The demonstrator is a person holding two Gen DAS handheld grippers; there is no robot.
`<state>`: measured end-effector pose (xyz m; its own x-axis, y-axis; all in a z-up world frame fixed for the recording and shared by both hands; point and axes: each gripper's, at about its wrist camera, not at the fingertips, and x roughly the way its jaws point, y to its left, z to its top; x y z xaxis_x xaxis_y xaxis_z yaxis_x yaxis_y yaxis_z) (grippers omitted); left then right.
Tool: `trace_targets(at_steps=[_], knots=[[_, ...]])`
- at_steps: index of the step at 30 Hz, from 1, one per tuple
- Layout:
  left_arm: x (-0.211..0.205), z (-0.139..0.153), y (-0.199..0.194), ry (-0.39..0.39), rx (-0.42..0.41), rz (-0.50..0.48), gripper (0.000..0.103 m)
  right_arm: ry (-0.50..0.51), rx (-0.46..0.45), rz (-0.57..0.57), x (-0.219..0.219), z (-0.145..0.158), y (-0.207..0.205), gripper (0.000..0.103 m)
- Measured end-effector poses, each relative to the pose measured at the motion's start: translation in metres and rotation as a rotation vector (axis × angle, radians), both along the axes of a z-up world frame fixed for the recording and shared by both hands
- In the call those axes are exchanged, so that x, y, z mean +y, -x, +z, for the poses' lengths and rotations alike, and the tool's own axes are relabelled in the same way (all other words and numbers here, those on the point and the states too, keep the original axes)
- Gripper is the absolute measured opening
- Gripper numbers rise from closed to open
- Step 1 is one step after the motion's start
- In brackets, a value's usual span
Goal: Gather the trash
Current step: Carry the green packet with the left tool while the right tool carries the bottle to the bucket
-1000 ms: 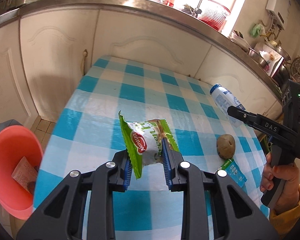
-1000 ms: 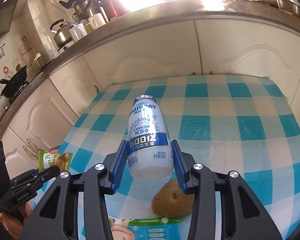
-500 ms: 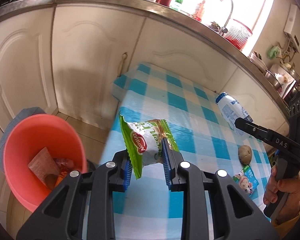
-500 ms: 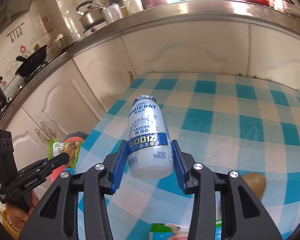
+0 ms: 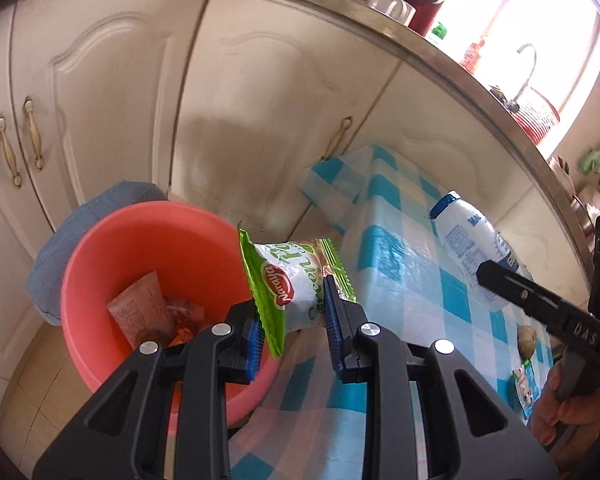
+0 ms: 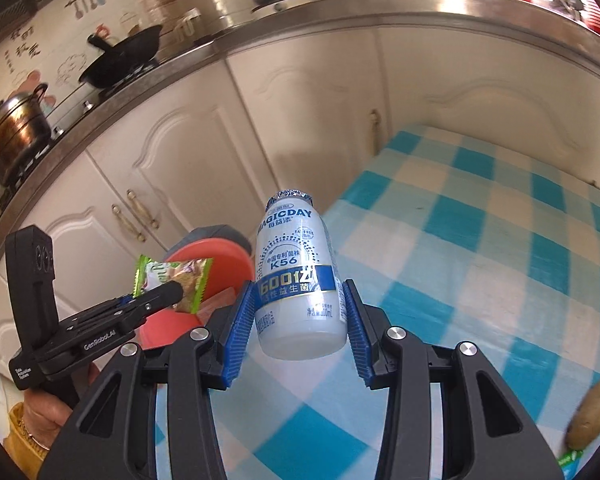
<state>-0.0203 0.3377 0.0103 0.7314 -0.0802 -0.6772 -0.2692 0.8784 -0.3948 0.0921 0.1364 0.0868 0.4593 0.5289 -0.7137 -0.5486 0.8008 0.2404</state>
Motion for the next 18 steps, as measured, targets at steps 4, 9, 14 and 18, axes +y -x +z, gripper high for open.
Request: trace_targets(at_steps=[4,9,14,18], knots=[[0.012,-0.002,0.003,-0.035,0.009,0.035,0.028,0.012,0.014,0.063,0.031,-0.007,0.002,0.045],[0.030,-0.010,0.006,-0.084,0.046,0.091,0.028,0.040,0.042,0.123,0.063,-0.017,0.004,0.045],[0.043,-0.020,0.006,-0.155,0.091,0.137,0.028,0.077,0.062,0.175,0.090,-0.028,0.008,0.045],[0.052,-0.029,0.005,-0.222,0.132,0.169,0.028,0.099,0.079,0.207,0.107,-0.036,0.010,0.045]])
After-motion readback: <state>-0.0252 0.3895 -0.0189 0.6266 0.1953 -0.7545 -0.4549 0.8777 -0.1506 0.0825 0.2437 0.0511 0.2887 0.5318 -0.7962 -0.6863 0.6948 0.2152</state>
